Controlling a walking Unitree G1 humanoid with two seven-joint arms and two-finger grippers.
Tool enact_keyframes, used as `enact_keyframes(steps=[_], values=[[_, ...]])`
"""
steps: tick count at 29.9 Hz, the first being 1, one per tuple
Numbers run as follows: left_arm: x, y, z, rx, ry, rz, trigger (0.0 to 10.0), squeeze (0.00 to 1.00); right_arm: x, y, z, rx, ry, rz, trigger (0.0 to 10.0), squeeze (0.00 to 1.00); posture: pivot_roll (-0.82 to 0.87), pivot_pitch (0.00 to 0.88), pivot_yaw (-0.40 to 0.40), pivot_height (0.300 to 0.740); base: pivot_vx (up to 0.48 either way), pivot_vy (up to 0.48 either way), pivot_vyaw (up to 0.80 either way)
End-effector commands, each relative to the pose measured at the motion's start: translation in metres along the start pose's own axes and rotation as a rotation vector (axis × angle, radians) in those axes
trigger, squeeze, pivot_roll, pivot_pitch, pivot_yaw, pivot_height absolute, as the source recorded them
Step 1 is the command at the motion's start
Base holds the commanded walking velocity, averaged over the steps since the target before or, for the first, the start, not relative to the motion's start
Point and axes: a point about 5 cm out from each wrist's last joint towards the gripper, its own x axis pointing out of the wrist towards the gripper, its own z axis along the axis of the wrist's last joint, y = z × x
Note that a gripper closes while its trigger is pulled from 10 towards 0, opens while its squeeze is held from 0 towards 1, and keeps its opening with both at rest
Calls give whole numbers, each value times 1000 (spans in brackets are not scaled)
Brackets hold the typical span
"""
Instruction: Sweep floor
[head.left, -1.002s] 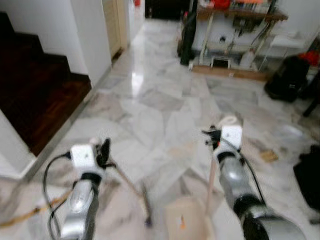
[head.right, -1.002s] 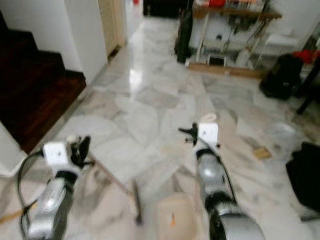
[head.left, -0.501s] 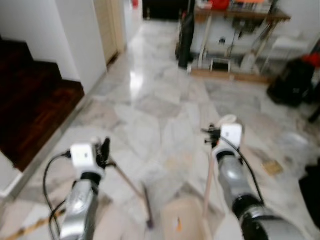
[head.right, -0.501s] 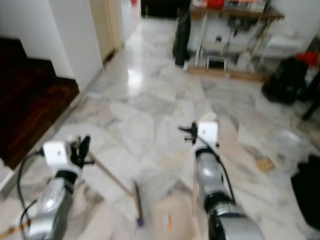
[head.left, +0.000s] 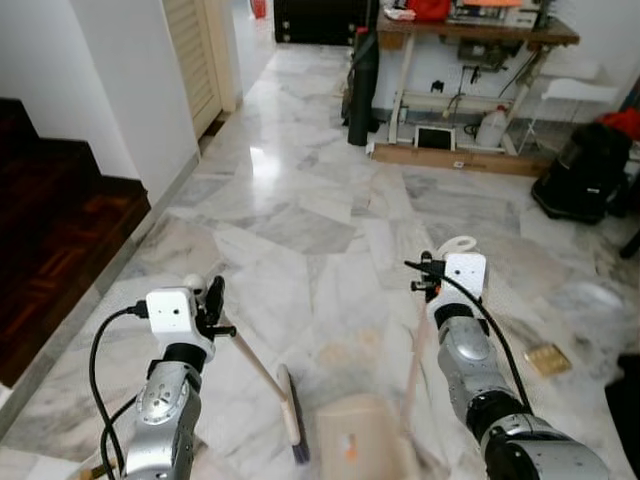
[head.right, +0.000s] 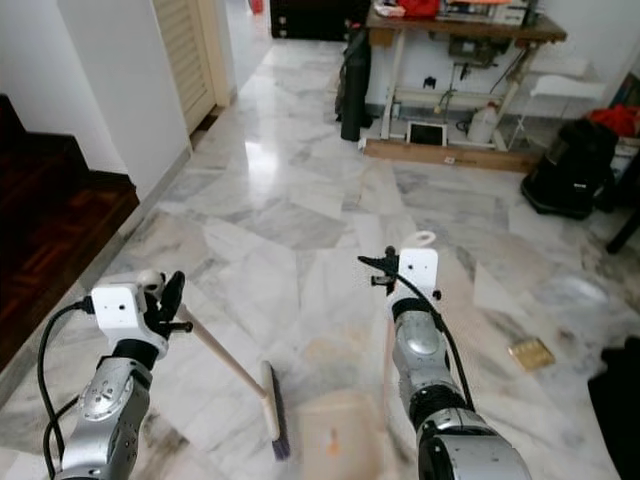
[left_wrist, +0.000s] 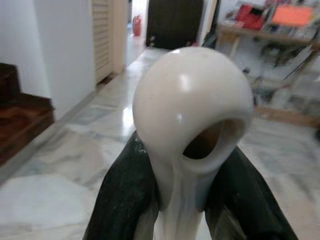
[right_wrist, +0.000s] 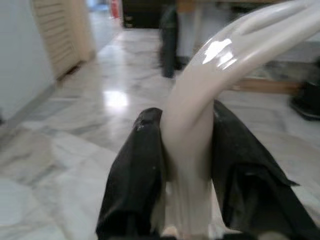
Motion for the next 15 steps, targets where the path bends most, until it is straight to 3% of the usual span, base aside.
enact_keyframes(steps=[1, 15], values=[[5, -6, 10, 5, -51, -21, 10000, 0, 3, -5, 8, 29, -40, -25, 10000, 0, 15, 0, 13, 740, 480, 0, 0], [5, -5, 12, 10, -51, -39, 10000, 0, 2, -3, 6, 53, -32, -33, 10000, 0, 11, 0, 28, 740, 480, 0, 0]])
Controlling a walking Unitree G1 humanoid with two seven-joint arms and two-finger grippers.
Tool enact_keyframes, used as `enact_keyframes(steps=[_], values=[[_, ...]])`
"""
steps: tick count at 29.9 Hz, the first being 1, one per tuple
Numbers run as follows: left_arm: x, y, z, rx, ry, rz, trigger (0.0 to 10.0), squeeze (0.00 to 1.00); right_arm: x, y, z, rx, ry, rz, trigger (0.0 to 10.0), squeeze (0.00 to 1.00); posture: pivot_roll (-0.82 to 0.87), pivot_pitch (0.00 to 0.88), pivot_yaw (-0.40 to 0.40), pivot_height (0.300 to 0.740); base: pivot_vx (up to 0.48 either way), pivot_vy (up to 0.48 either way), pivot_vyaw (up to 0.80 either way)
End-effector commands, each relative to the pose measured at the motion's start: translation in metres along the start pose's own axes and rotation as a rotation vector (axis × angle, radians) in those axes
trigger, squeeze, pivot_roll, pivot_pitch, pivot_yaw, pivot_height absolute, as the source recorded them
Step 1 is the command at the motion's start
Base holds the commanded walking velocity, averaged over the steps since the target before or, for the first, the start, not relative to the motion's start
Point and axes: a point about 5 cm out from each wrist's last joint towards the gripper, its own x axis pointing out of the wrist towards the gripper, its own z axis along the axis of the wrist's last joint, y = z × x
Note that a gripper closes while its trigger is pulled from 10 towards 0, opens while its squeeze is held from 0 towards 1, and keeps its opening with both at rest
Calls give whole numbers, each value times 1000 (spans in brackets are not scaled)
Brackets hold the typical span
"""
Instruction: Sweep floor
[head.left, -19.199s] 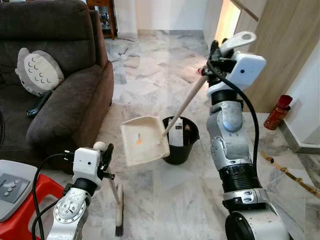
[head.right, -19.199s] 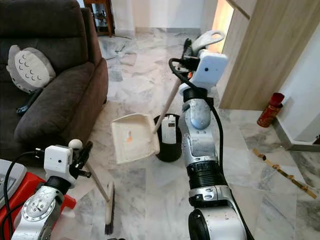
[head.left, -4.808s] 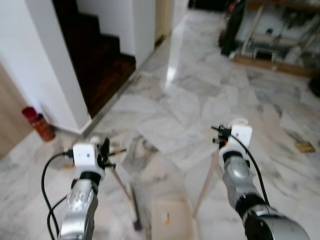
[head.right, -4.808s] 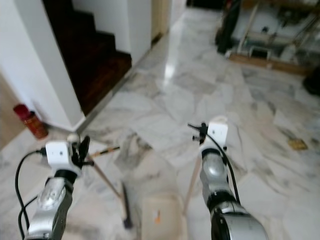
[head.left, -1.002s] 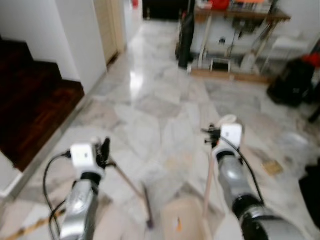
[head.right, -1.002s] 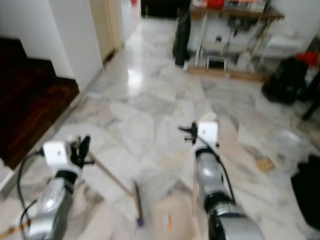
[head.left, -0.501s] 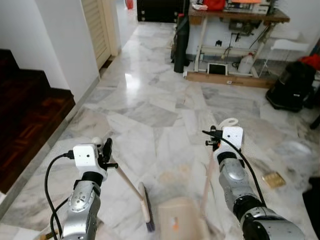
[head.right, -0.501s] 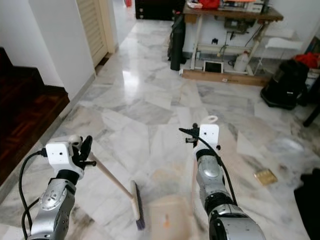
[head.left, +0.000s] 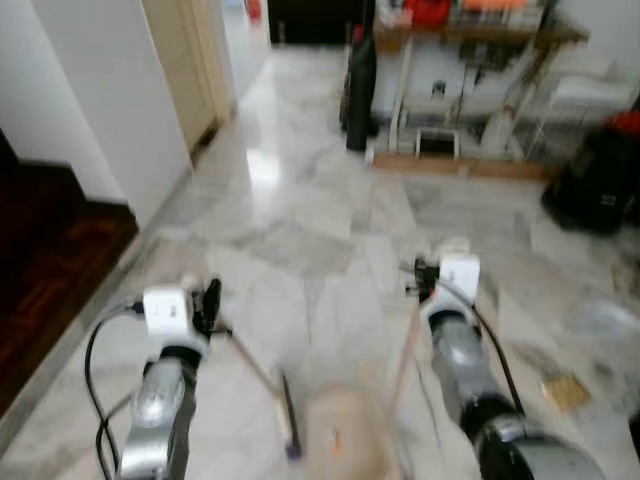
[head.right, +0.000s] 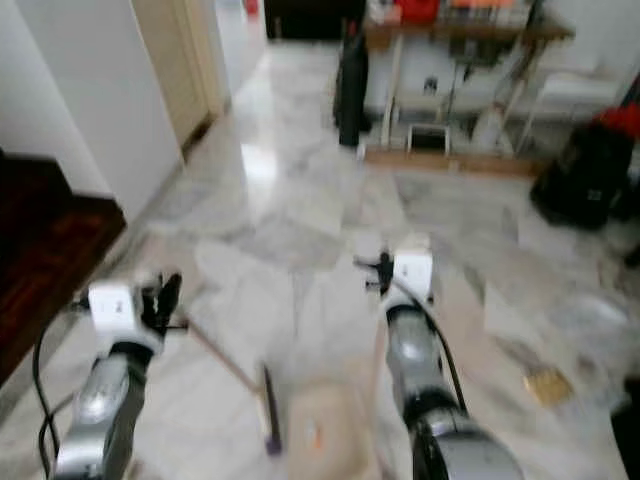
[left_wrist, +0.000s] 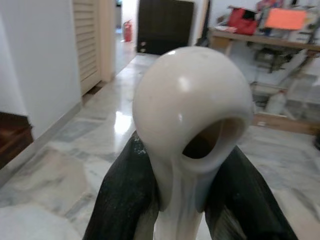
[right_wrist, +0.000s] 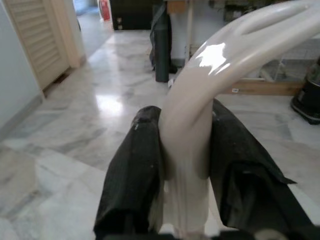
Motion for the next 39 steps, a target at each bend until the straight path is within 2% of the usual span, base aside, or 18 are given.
enact_keyframes(steps=[1, 24, 39], values=[[4, 4, 12, 24, -48, 6, 10000, 0, 5, 9, 12, 30, -47, 14, 10000, 0, 11, 0, 28, 740, 480, 0, 0], [4, 2, 12, 17, -48, 7, 10000, 0, 6, 8, 14, 30, -52, 12, 10000, 0, 11, 0, 25, 740, 480, 0, 0], [4, 2, 12, 14, -49, 7, 10000, 0, 7, 8, 13, 38, -37, 12, 10000, 0, 13, 0, 23, 740, 458, 0, -800]])
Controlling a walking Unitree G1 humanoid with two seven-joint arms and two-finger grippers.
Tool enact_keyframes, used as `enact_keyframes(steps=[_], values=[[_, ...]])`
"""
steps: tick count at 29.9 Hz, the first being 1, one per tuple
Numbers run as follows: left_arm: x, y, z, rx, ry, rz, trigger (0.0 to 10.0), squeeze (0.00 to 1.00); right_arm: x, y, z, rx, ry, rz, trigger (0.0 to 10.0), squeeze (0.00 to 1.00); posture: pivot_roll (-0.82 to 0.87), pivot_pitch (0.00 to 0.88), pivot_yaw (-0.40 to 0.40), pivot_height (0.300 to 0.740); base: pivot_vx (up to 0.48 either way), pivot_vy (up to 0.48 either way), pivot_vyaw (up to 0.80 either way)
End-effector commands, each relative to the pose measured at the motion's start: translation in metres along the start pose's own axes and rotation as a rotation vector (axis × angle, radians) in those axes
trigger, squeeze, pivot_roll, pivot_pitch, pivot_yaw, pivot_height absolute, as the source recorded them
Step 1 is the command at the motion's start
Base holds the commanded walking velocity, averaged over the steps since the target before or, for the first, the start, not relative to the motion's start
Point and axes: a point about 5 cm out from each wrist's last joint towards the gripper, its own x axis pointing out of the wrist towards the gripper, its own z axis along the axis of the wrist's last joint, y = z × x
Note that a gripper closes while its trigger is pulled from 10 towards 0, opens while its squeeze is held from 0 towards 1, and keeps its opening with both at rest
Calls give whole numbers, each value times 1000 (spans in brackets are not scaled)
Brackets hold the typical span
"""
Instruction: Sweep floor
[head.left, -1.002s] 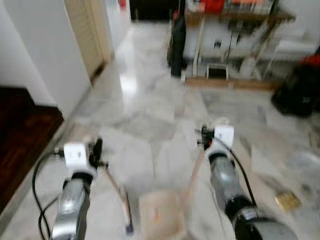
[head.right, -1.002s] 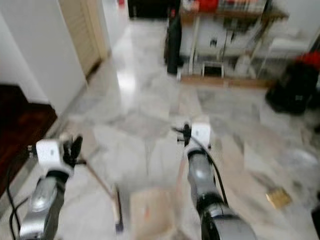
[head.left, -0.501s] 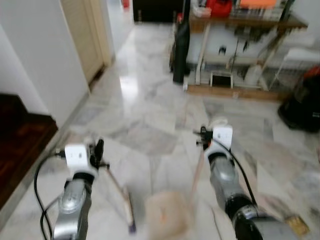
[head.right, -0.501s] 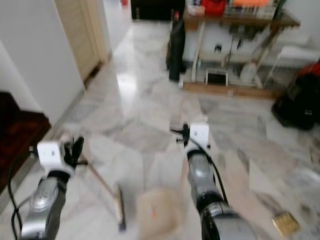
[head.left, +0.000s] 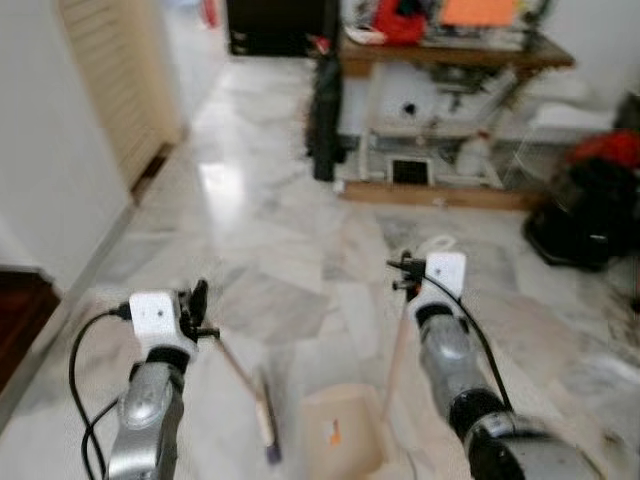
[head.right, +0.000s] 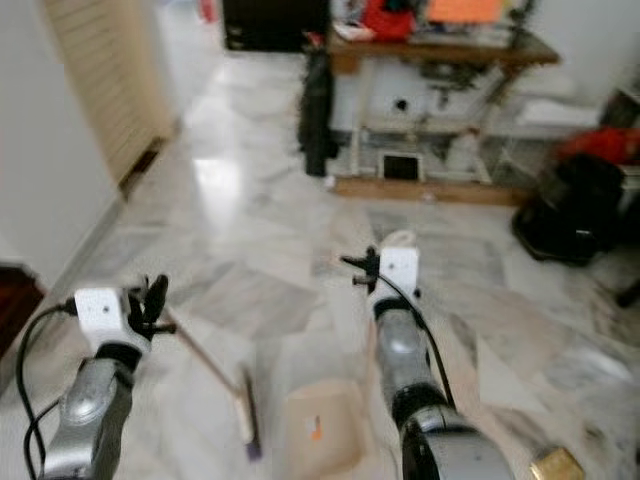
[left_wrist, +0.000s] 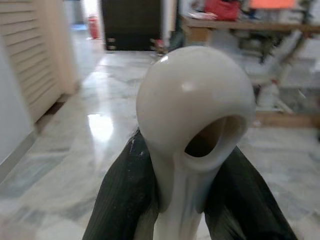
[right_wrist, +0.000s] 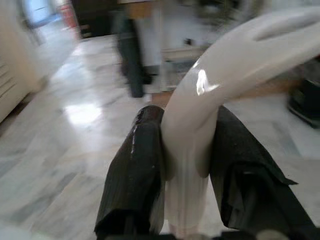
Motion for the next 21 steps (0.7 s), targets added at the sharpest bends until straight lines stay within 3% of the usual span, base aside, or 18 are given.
enact_keyframes(steps=[1, 16, 21], values=[[6, -12, 11, -25, -55, -35, 10000, 0, 4, -8, 8, -2, -31, -24, 10000, 0, 13, 0, 23, 740, 360, 0, -800], [6, -12, 11, -29, -60, -33, 10000, 0, 4, -9, 9, 0, -27, -27, 10000, 0, 12, 0, 21, 740, 338, 0, -800], [6, -12, 12, -36, -62, -36, 10000, 0, 4, -9, 9, -4, -26, -27, 10000, 0, 12, 0, 20, 740, 0, 0, -800]])
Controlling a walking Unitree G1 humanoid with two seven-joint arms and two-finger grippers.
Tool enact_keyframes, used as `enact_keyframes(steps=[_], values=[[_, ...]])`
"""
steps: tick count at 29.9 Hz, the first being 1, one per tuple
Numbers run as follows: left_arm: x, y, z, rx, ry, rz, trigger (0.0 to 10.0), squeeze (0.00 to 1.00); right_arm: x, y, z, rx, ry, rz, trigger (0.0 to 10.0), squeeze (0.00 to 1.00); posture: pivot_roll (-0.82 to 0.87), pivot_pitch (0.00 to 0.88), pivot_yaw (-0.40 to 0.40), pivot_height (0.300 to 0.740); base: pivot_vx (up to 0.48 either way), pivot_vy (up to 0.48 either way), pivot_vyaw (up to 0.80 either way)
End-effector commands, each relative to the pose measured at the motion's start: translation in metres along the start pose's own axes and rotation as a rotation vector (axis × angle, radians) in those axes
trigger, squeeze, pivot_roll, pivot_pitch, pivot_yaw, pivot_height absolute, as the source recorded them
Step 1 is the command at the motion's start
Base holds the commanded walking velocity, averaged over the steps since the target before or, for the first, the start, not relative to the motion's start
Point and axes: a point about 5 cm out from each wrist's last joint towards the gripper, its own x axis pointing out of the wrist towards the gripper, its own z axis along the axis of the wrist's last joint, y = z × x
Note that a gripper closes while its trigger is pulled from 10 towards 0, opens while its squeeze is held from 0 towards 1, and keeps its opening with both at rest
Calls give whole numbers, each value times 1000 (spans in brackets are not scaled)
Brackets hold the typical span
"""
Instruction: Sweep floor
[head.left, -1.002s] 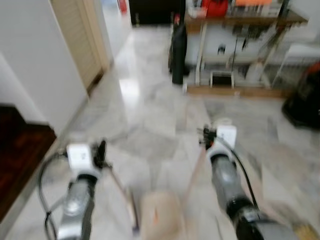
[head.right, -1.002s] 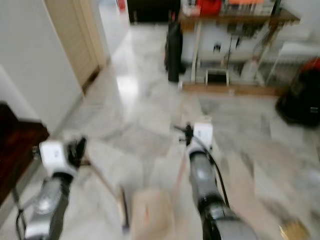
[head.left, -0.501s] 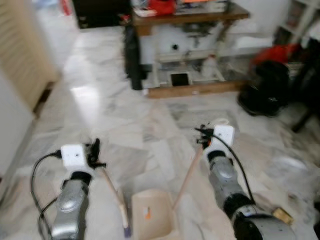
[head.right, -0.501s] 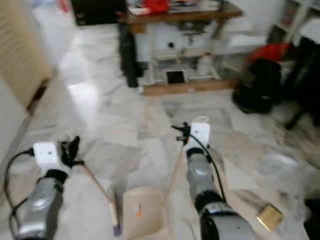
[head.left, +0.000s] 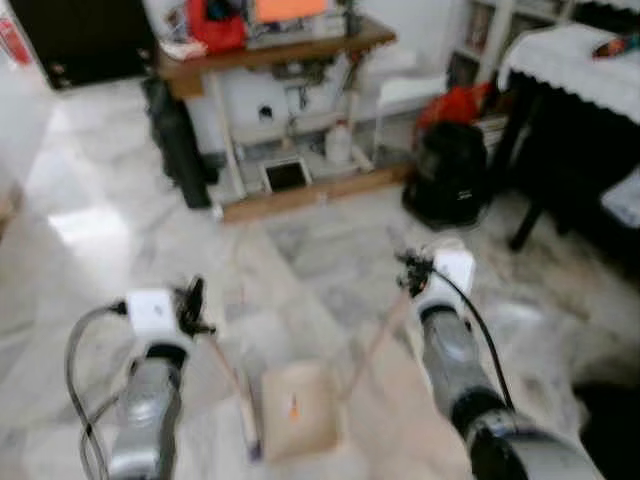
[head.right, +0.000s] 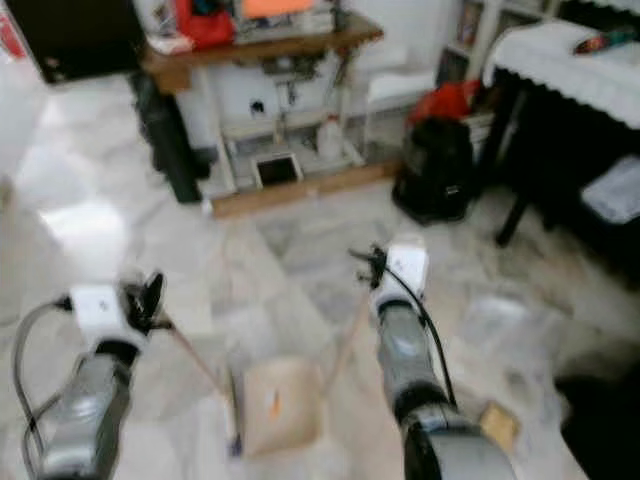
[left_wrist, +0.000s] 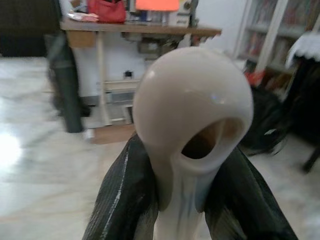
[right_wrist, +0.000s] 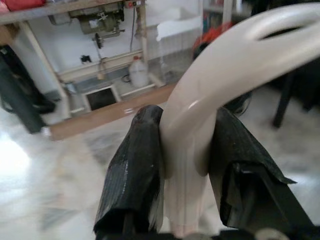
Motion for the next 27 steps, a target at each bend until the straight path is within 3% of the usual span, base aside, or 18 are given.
enact_keyframes(steps=[1, 27], values=[[0, 11, 10, 30, -44, 23, 10000, 0, 5, 15, 11, -8, -39, 43, 10000, 0, 12, 0, 20, 740, 0, 0, -800], [0, 10, 10, 30, -36, 19, 10000, 0, 5, 14, 11, -11, -37, 39, 10000, 0, 11, 0, 20, 740, 0, 0, -800]])
